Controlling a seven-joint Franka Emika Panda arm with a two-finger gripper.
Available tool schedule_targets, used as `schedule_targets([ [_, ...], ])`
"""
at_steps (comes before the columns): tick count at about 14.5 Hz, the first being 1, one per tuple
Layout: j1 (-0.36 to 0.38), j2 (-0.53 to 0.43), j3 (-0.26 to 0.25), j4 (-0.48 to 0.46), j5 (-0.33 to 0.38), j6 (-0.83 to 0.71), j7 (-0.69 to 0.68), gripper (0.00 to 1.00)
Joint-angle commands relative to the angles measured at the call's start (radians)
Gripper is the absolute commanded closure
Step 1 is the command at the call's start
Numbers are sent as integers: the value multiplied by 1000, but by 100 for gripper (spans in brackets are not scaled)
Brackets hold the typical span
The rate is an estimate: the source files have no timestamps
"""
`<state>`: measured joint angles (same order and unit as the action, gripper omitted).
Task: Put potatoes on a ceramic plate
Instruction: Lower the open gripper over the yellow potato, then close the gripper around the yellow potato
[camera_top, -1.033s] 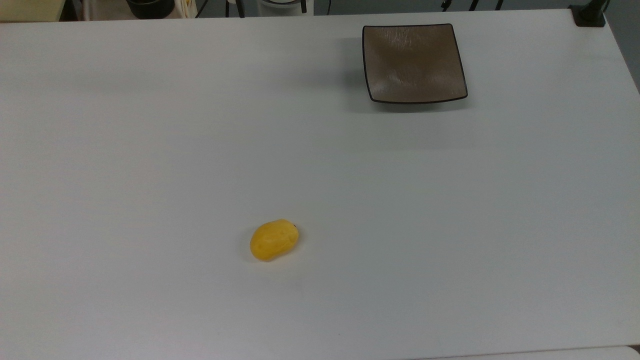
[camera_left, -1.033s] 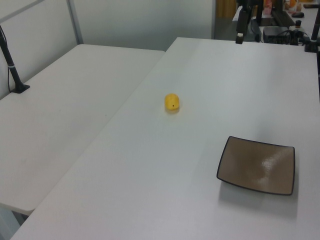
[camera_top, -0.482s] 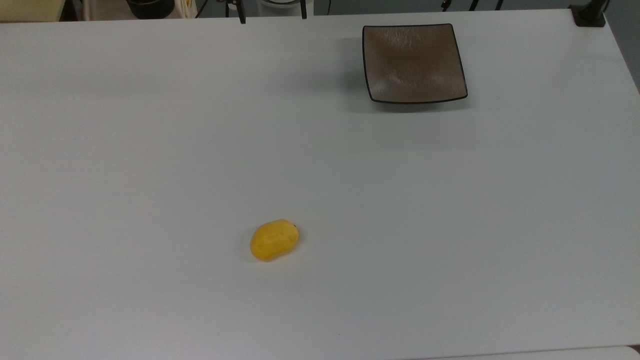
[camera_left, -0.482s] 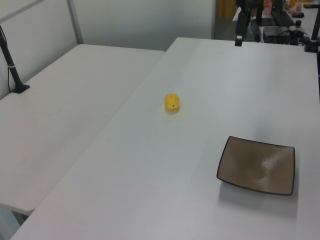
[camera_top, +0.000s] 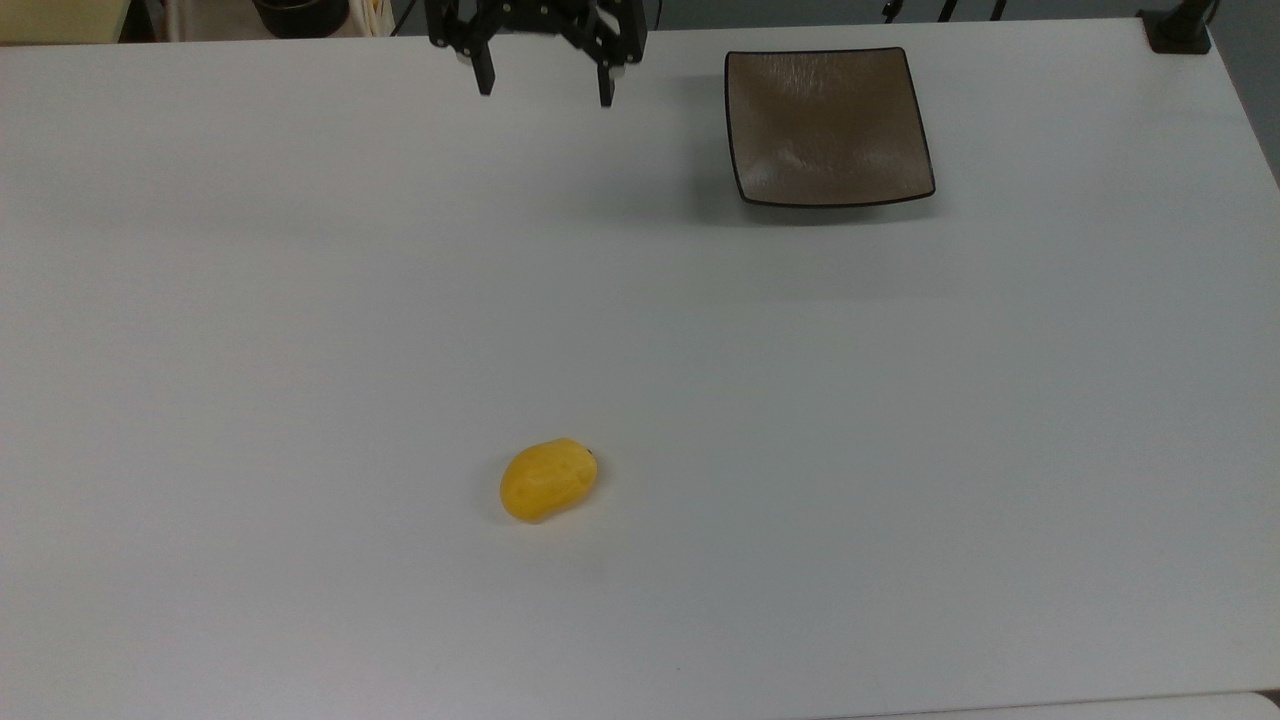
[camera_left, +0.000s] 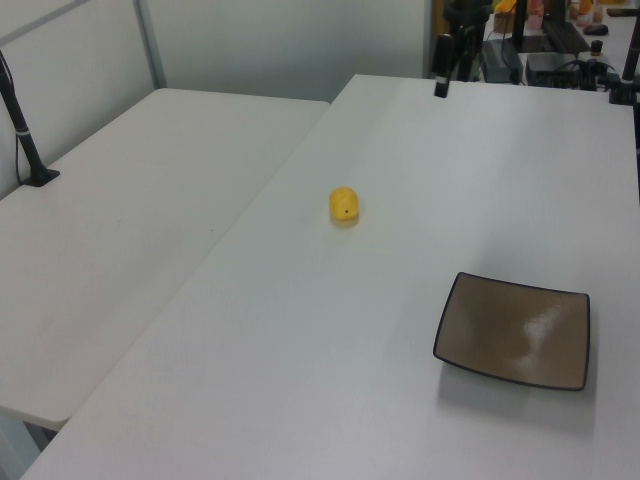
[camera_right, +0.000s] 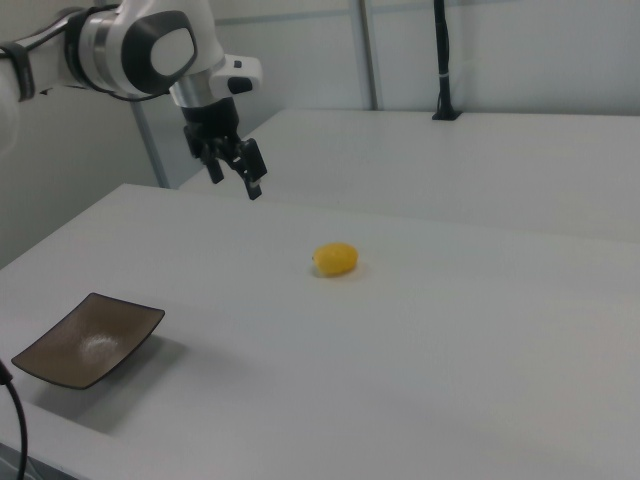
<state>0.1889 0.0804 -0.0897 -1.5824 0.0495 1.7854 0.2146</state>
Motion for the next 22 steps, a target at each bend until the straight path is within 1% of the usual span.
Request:
schedule_targets([
  [1, 11, 146, -19, 120, -22, 138, 179, 0],
  [2, 11, 171, -19, 131, -31, 184, 218, 0],
  [4, 11, 208, -19, 133, -45, 277, 252, 0],
  [7, 11, 268, -18, 128, -66, 412, 255, 0],
  [9, 9, 307, -18, 128, -76, 469, 253, 0],
  [12, 0, 398, -19, 134, -80, 578, 250, 0],
  [14, -11, 481, -18, 191, -109, 600, 249, 0],
  [15, -14, 527, -18, 223, -112, 620, 250, 0],
  [16, -14, 548, -19, 228, -112, 638, 250, 0],
  [18, -14, 588, -19, 228, -135, 675, 252, 0],
  [22, -12, 630, -16, 225, -157, 715, 253, 0],
])
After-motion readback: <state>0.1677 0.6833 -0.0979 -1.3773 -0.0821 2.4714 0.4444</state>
